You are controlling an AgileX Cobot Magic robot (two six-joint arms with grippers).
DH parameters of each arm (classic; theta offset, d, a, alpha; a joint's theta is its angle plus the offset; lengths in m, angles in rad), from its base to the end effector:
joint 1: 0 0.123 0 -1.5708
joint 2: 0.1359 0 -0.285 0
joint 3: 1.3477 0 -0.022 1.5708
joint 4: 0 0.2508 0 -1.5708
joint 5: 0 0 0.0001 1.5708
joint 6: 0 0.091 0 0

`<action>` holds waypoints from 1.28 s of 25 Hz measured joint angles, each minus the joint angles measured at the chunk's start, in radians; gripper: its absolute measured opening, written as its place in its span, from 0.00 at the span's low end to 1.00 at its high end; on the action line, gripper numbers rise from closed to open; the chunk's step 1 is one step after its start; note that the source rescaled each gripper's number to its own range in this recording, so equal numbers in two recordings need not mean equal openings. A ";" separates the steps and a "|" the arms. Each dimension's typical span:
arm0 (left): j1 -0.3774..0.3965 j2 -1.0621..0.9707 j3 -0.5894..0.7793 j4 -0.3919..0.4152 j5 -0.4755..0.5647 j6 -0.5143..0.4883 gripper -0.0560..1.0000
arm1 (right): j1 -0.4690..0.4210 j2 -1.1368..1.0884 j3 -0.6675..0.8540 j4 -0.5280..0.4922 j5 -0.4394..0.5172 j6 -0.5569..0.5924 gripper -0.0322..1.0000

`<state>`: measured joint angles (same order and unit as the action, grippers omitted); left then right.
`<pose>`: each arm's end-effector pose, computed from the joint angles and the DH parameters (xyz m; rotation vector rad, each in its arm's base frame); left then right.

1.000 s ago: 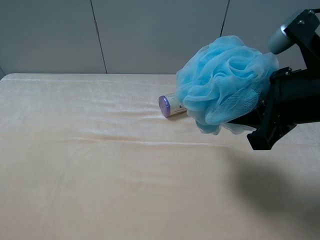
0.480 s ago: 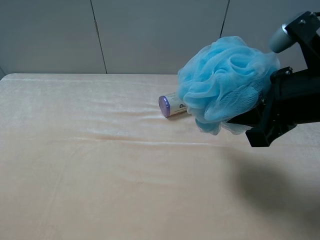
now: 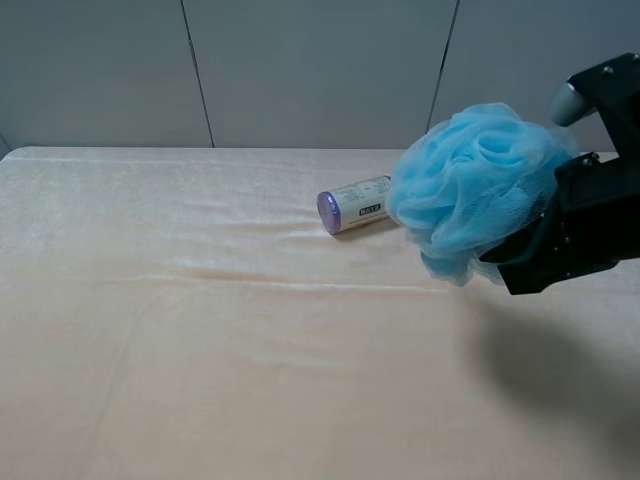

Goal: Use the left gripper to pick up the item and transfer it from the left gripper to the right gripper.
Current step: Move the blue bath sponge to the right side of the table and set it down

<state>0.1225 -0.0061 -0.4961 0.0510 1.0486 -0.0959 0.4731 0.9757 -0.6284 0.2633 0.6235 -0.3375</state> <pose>-0.0053 0.0034 0.2772 -0.2233 2.0175 0.0777 0.1538 0.0943 0.2666 -0.7851 2.3251 0.3419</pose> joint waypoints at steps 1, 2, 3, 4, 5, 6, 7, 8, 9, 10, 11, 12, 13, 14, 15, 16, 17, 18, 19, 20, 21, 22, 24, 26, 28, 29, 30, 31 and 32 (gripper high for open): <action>0.009 0.000 0.000 0.000 0.000 0.000 1.00 | 0.000 0.000 0.000 -0.033 0.016 0.041 0.03; 0.016 0.000 0.000 0.000 0.000 0.000 1.00 | 0.000 0.000 0.000 -0.075 0.034 0.077 0.03; 0.019 0.000 0.000 0.000 0.000 0.000 1.00 | 0.000 0.000 0.000 -0.117 0.054 0.121 0.03; 0.020 0.000 0.000 0.000 0.000 0.000 1.00 | 0.000 0.000 0.000 -0.157 0.072 0.167 0.03; 0.020 0.000 0.000 0.000 0.000 0.000 1.00 | 0.000 0.000 0.000 -0.190 0.086 0.205 0.03; 0.020 0.000 0.000 0.000 0.000 0.000 1.00 | 0.000 0.000 0.000 -0.228 0.110 0.252 0.03; 0.020 0.000 0.000 0.000 0.000 0.000 1.00 | 0.000 0.000 0.000 -0.263 0.134 0.296 0.03; 0.020 0.000 0.000 0.000 0.000 0.000 1.00 | 0.000 0.000 0.000 -0.289 0.157 0.338 0.03; 0.020 0.000 0.000 0.000 0.000 0.000 1.00 | 0.000 0.000 0.000 -0.315 0.184 0.366 0.03; 0.020 0.000 0.000 0.000 0.000 0.000 1.00 | 0.000 0.000 0.000 -0.334 0.211 0.392 0.03; 0.020 0.000 0.000 0.000 0.000 0.000 1.00 | 0.000 0.000 0.000 -0.345 0.237 0.409 0.03; 0.020 0.000 0.000 0.000 0.000 0.000 1.00 | 0.000 0.000 0.000 -0.349 0.257 0.417 0.03; 0.020 0.000 0.000 0.000 0.000 0.000 1.00 | 0.000 0.000 0.000 -0.352 0.278 0.422 0.03; 0.020 0.000 0.000 0.000 0.000 0.000 1.00 | 0.000 0.000 0.000 -0.352 0.295 0.426 0.03; 0.020 0.000 0.000 0.000 0.000 0.000 1.00 | 0.000 0.000 0.000 -0.353 0.307 0.428 0.03; 0.020 0.000 0.000 0.000 0.000 0.000 1.00 | 0.000 0.000 0.000 -0.354 0.315 0.429 0.03; 0.020 0.000 0.000 0.000 0.000 0.000 1.00 | 0.000 0.000 0.000 -0.354 0.318 0.431 0.03; 0.020 0.000 0.000 0.000 0.000 0.000 1.00 | 0.000 0.001 0.000 -0.354 0.320 0.431 0.03; 0.020 0.000 0.000 0.000 0.000 0.000 1.00 | 0.000 0.004 0.000 -0.354 0.320 0.431 0.03; 0.020 0.000 0.000 0.000 0.000 0.000 1.00 | 0.000 0.014 0.000 -0.355 0.321 0.431 0.03; 0.020 0.000 0.000 0.000 0.000 0.000 1.00 | 0.000 0.029 0.000 -0.355 0.322 0.431 0.03; 0.020 0.000 0.000 0.000 0.000 0.000 1.00 | 0.000 0.048 0.000 -0.355 0.321 0.431 0.03; 0.020 0.000 0.000 0.000 0.000 0.000 1.00 | 0.000 0.093 0.000 -0.355 0.308 0.431 0.03; 0.020 0.000 0.000 0.000 0.000 0.000 1.00 | 0.000 0.138 0.000 -0.355 0.300 0.431 0.03; 0.020 0.000 0.000 0.000 0.000 0.000 1.00 | 0.000 0.182 0.000 -0.355 0.298 0.430 0.03; 0.020 0.000 0.000 0.000 0.000 0.000 1.00 | 0.000 0.201 0.000 -0.355 0.298 0.427 0.03; 0.020 0.000 0.000 0.000 0.000 0.000 1.00 | 0.000 0.215 0.000 -0.355 0.297 0.422 0.03; 0.020 0.000 0.000 0.000 0.000 0.000 1.00 | 0.000 0.231 0.000 -0.355 0.288 0.416 0.03; 0.020 0.000 0.000 0.000 0.000 0.000 1.00 | 0.000 0.247 0.000 -0.355 0.275 0.410 0.03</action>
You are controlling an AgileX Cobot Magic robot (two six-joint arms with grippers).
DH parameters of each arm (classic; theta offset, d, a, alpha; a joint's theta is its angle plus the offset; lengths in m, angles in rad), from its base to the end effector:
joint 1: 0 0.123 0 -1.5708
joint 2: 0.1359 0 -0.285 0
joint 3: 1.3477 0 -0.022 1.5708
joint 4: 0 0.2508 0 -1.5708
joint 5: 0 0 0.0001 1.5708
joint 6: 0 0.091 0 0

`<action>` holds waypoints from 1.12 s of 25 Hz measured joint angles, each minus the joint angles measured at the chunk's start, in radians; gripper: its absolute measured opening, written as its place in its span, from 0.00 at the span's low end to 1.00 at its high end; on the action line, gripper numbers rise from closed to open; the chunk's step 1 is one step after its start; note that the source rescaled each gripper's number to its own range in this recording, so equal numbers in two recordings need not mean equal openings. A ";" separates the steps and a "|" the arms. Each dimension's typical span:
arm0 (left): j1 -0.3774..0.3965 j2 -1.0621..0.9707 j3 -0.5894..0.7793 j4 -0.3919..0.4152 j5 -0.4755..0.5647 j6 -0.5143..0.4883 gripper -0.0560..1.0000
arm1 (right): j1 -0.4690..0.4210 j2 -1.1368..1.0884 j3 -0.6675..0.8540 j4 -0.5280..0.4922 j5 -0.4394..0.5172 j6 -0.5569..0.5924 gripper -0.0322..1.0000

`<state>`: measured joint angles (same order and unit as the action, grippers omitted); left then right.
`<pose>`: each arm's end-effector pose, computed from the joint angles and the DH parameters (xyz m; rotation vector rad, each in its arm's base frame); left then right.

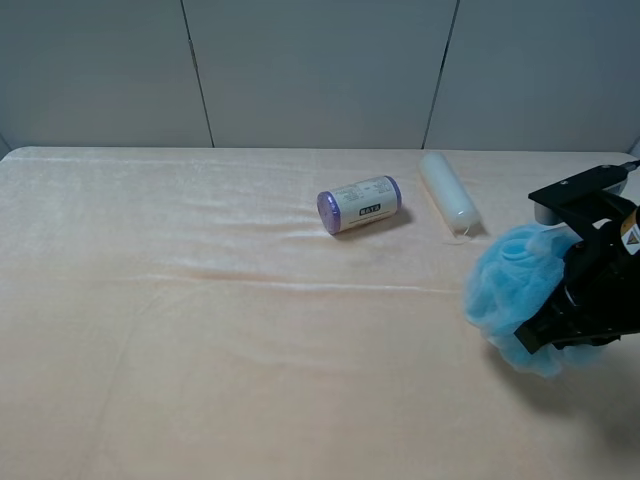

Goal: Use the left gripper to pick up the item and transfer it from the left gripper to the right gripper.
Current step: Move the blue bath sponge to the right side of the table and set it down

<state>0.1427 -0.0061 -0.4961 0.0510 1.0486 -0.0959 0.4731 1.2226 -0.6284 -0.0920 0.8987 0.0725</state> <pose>-0.0054 0.0033 0.2772 -0.2437 2.0155 0.0904 0.1676 0.0784 0.2095 -0.6636 2.8865 -0.0435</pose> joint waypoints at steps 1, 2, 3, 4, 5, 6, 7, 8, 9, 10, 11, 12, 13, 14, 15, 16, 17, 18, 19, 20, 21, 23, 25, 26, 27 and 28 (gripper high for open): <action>0.000 0.000 0.000 0.000 0.000 0.000 1.00 | 0.000 0.013 0.000 0.000 -0.010 -0.007 0.03; 0.000 0.000 0.000 0.000 0.000 0.000 1.00 | 0.000 0.031 0.000 0.000 -0.022 -0.010 0.03; 0.000 0.000 0.000 0.000 0.000 0.000 1.00 | 0.000 0.049 -0.001 -0.001 -0.031 -0.013 0.03; 0.000 0.000 0.000 0.000 0.000 0.000 1.00 | 0.000 0.068 -0.001 -0.001 -0.036 -0.014 0.03; 0.000 0.000 0.000 0.000 0.000 0.000 1.00 | 0.000 0.084 -0.001 -0.001 -0.042 -0.020 0.03; 0.000 0.000 0.000 0.000 0.000 0.000 1.00 | 0.000 0.102 -0.001 -0.001 -0.053 -0.025 0.03; 0.000 0.000 0.000 0.000 0.000 0.000 1.00 | 0.000 0.117 -0.001 -0.001 -0.065 -0.035 0.03; 0.000 0.000 0.000 0.000 0.000 0.000 1.00 | 0.000 0.129 -0.001 -0.001 -0.076 -0.047 0.03; 0.000 0.000 0.000 0.000 0.000 0.000 1.00 | 0.000 0.141 -0.001 -0.001 -0.089 -0.054 0.03; 0.000 0.000 0.000 0.000 0.000 0.000 1.00 | 0.000 0.150 -0.001 -0.001 -0.102 -0.059 0.03; 0.000 0.000 0.000 0.000 0.000 0.000 1.00 | 0.000 0.157 -0.001 -0.001 -0.112 -0.059 0.03; 0.000 0.000 0.000 0.000 0.000 0.000 1.00 | 0.000 0.159 -0.001 -0.001 -0.121 -0.060 0.03; 0.000 0.000 0.000 0.000 0.000 0.000 1.00 | 0.000 0.162 -0.001 -0.001 -0.128 -0.062 0.03; 0.000 0.000 0.000 0.000 0.000 0.000 1.00 | 0.000 0.165 -0.001 -0.001 -0.133 -0.062 0.03; 0.000 0.000 0.000 0.000 0.000 0.000 1.00 | 0.000 0.169 -0.001 -0.001 -0.134 -0.062 0.03; 0.000 0.000 0.000 0.000 0.000 0.000 1.00 | 0.000 0.171 -0.001 0.000 -0.134 -0.062 0.03; 0.000 0.000 0.000 0.000 0.000 0.000 1.00 | 0.000 0.172 -0.001 0.000 -0.134 -0.062 0.03; 0.000 0.000 0.000 0.000 0.000 0.000 1.00 | 0.000 0.172 -0.001 0.003 -0.134 -0.062 0.03; 0.000 0.000 0.000 0.000 0.000 0.000 1.00 | 0.000 0.172 -0.001 0.005 -0.134 -0.062 0.03; 0.000 0.000 0.000 0.000 0.000 0.000 1.00 | 0.000 0.172 -0.001 0.009 -0.134 -0.062 0.03; 0.000 0.000 0.000 0.000 0.000 0.000 1.00 | 0.000 0.172 -0.001 0.013 -0.134 -0.062 0.03; 0.000 0.000 0.000 0.000 0.000 0.000 1.00 | 0.000 0.172 -0.001 0.026 -0.134 -0.063 0.03; 0.000 0.000 0.000 0.000 0.000 0.000 1.00 | 0.000 0.172 -0.001 0.046 -0.134 -0.063 0.03; 0.000 0.000 0.000 0.000 0.000 0.000 1.00 | 0.000 0.172 -0.001 0.061 -0.134 -0.063 0.05; 0.000 0.000 0.000 0.000 0.000 0.000 1.00 | 0.000 0.172 -0.001 0.074 -0.134 -0.066 0.10; 0.000 0.000 0.000 0.000 0.000 0.000 1.00 | 0.000 0.172 -0.001 0.092 -0.138 -0.073 0.17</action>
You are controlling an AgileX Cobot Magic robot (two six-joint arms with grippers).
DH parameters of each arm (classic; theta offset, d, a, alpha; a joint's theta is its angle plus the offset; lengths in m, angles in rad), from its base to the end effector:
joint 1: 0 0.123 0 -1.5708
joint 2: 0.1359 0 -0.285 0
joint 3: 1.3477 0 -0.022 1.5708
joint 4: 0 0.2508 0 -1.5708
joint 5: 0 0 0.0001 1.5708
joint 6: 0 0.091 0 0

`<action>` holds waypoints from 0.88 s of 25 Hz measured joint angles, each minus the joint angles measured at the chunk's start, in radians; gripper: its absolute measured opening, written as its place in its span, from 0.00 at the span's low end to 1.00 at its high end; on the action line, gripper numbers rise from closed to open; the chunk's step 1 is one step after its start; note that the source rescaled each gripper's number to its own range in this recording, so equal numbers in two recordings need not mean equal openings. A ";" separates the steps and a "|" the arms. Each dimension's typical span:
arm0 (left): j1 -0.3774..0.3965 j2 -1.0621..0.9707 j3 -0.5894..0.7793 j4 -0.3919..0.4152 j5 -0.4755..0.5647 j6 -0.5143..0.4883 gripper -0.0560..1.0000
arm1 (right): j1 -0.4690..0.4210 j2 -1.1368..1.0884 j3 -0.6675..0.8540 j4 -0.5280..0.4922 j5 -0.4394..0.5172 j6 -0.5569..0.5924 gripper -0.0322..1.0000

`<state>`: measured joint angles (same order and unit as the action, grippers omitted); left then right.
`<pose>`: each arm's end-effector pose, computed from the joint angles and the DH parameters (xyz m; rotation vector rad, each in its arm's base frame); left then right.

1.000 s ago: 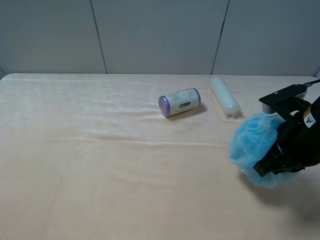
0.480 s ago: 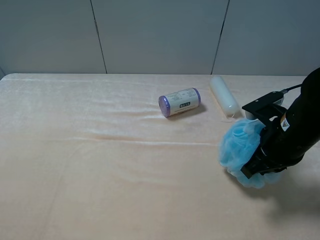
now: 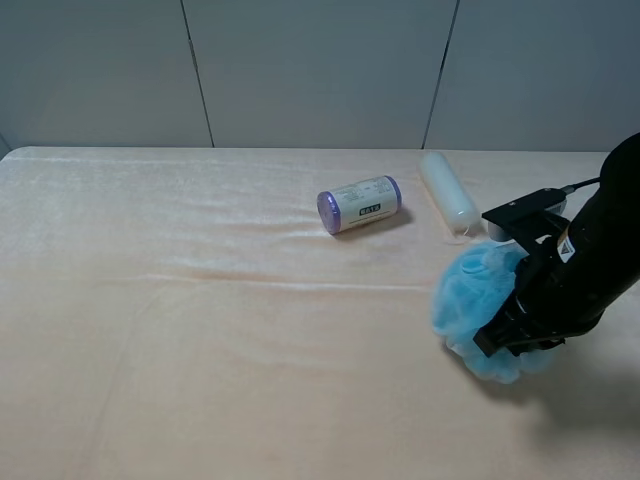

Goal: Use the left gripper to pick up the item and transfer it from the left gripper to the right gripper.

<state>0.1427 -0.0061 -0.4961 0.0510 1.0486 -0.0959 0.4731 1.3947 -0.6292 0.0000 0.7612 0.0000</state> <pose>-0.0054 0.0033 0.2772 -0.2437 2.0155 0.0904 0.1864 0.0954 0.1773 -0.7062 2.9297 0.0464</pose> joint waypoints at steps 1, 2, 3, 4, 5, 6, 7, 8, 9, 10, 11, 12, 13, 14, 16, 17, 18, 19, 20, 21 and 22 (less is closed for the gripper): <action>0.000 0.000 0.000 0.000 0.000 0.000 1.00 | 0.000 0.000 0.000 0.014 -0.009 -0.015 0.24; 0.000 0.000 0.000 0.000 0.000 0.000 1.00 | 0.000 0.000 0.000 0.027 -0.017 -0.029 0.31; 0.000 0.000 0.000 0.000 0.000 0.000 1.00 | 0.000 0.000 0.000 0.043 -0.025 -0.033 0.42; 0.000 0.000 0.000 0.000 0.000 0.000 1.00 | 0.000 0.000 0.000 0.060 -0.029 -0.035 0.55; 0.000 0.000 0.000 0.000 0.000 0.000 1.00 | 0.000 0.000 0.000 0.073 -0.034 -0.034 0.69; 0.000 0.000 0.000 0.000 0.000 0.000 1.00 | 0.000 0.000 0.000 0.080 -0.038 -0.029 0.82; 0.000 0.000 0.000 0.000 0.000 0.000 1.00 | 0.000 0.000 0.000 0.084 -0.041 -0.025 0.89; 0.000 0.000 0.000 0.000 0.000 0.000 1.00 | 0.000 0.000 0.000 0.086 -0.041 -0.023 0.94; 0.000 0.000 0.000 0.000 0.000 0.000 1.00 | 0.000 0.000 0.000 0.087 -0.041 -0.022 0.96; 0.000 0.000 0.000 0.000 0.000 0.000 1.00 | 0.000 0.000 0.000 0.088 -0.042 -0.022 0.98; 0.000 0.000 0.000 0.000 0.000 0.000 1.00 | 0.000 0.000 0.000 0.088 -0.042 -0.020 0.99; 0.000 0.000 0.000 0.000 0.000 0.000 1.00 | 0.000 0.000 0.000 0.088 -0.042 -0.019 0.99; 0.000 0.000 0.000 0.000 0.000 0.000 1.00 | 0.000 0.000 0.000 0.088 -0.043 -0.019 0.99; 0.000 0.000 0.000 0.000 0.000 0.000 1.00 | 0.000 0.000 0.000 0.088 -0.043 -0.019 1.00; 0.000 0.000 0.000 0.000 0.000 0.000 1.00 | 0.000 0.000 0.000 0.088 -0.044 -0.019 1.00; 0.000 0.000 0.000 0.000 0.000 0.000 1.00 | 0.000 0.000 0.000 0.088 -0.041 -0.019 1.00; 0.000 0.000 0.000 0.000 0.000 0.000 1.00 | 0.000 0.000 0.000 0.088 -0.034 -0.019 1.00; 0.000 0.000 0.000 0.000 0.000 0.000 1.00 | 0.000 0.000 0.000 0.088 -0.022 -0.019 1.00; 0.000 0.000 0.000 0.000 0.000 0.000 1.00 | 0.000 -0.004 -0.002 0.088 -0.009 -0.019 1.00; 0.000 0.000 0.000 0.000 0.000 0.000 1.00 | 0.000 -0.008 -0.006 0.088 0.008 -0.019 1.00; 0.000 0.000 0.000 0.000 0.000 0.000 1.00 | 0.000 -0.015 -0.015 0.088 0.032 -0.019 1.00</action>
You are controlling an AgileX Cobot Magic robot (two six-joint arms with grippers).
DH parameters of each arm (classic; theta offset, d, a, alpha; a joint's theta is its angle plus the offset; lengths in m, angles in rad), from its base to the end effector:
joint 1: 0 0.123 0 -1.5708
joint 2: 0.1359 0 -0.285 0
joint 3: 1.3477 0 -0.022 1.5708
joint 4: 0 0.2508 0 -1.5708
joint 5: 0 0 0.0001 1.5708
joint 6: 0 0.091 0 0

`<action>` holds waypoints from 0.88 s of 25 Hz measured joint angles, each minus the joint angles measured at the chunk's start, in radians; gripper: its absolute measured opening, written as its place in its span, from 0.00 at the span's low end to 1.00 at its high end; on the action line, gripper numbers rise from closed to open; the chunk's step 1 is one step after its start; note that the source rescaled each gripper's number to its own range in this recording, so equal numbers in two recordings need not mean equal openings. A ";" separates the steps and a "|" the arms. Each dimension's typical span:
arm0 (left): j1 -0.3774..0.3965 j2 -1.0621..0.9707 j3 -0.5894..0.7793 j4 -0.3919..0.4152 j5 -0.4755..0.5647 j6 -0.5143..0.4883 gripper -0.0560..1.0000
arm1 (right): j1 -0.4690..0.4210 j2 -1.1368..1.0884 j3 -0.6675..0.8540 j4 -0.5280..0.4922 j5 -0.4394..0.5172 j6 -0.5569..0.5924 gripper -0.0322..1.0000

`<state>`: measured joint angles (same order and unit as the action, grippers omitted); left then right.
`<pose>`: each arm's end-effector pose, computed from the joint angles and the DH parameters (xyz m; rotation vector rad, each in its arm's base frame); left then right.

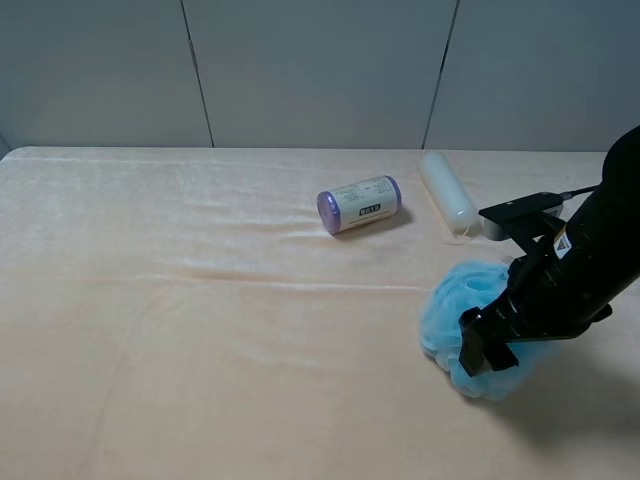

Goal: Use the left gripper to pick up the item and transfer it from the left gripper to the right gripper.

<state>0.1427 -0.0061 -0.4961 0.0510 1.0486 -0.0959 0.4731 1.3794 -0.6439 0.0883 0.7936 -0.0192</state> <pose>-0.0054 0.0033 0.2772 -0.2437 2.0155 0.0904 0.1836 0.1004 0.1836 -0.6525 2.9567 0.1427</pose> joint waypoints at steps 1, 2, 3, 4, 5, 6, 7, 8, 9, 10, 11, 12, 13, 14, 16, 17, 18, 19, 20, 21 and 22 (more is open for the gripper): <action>0.000 0.000 0.000 0.000 0.000 0.000 1.00 | 0.000 -0.006 -0.011 -0.001 0.025 0.001 1.00; 0.000 0.000 0.000 0.000 0.000 0.000 1.00 | 0.000 -0.013 -0.027 -0.001 0.046 0.001 1.00; 0.000 0.000 0.000 0.000 0.000 0.000 1.00 | 0.000 -0.021 -0.046 -0.002 0.072 0.001 1.00; 0.000 0.000 0.000 0.000 0.000 0.000 1.00 | 0.000 -0.030 -0.063 -0.003 0.097 0.001 1.00; 0.000 0.000 0.000 0.000 0.000 0.000 1.00 | 0.000 -0.038 -0.085 -0.004 0.117 0.001 1.00; 0.000 0.000 0.000 0.000 0.000 0.000 1.00 | 0.000 -0.049 -0.107 -0.005 0.139 0.001 1.00; 0.000 0.000 0.000 0.000 0.000 0.000 1.00 | 0.000 -0.062 -0.129 -0.005 0.158 0.001 1.00; 0.000 0.000 0.000 0.000 0.000 0.000 1.00 | 0.000 -0.073 -0.146 -0.009 0.173 0.001 1.00; 0.000 0.000 0.000 0.000 0.000 0.000 1.00 | 0.000 -0.088 -0.168 -0.013 0.186 0.001 1.00; 0.000 0.000 0.000 0.000 0.000 0.000 1.00 | 0.000 -0.103 -0.188 -0.017 0.200 0.001 1.00; 0.000 0.000 0.000 0.000 0.000 0.000 1.00 | 0.000 -0.118 -0.209 -0.020 0.216 0.001 1.00; 0.000 0.000 0.000 0.000 0.000 0.000 1.00 | 0.000 -0.131 -0.224 -0.022 0.227 0.003 1.00; 0.000 0.000 0.000 0.000 0.000 0.000 1.00 | 0.000 -0.145 -0.242 -0.024 0.243 0.003 1.00; 0.000 0.000 0.000 0.000 0.000 0.000 1.00 | 0.000 -0.160 -0.260 -0.025 0.259 0.003 1.00; 0.000 0.000 0.000 0.000 0.000 0.000 1.00 | 0.000 -0.188 -0.291 -0.028 0.291 0.004 1.00; 0.000 0.000 0.000 0.000 0.000 0.000 1.00 | 0.000 -0.204 -0.308 -0.029 0.305 0.004 1.00; 0.000 0.000 0.000 0.000 0.000 0.000 1.00 | 0.000 -0.219 -0.324 -0.031 0.321 0.004 1.00; 0.000 0.000 0.000 0.000 0.000 0.000 1.00 | 0.000 -0.233 -0.336 -0.031 0.332 0.006 1.00; 0.000 0.000 0.000 0.000 0.000 0.000 1.00 | 0.000 -0.248 -0.349 -0.032 0.348 0.007 1.00; 0.000 0.000 0.000 0.000 0.000 0.000 1.00 | 0.000 -0.265 -0.361 -0.033 0.362 0.007 1.00; 0.000 0.000 0.000 0.000 0.000 0.000 1.00 | 0.000 -0.282 -0.368 -0.034 0.378 0.011 1.00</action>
<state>0.1427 -0.0061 -0.4961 0.0510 1.0486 -0.0959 0.4731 1.0972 -1.0124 0.0539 1.1719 -0.0085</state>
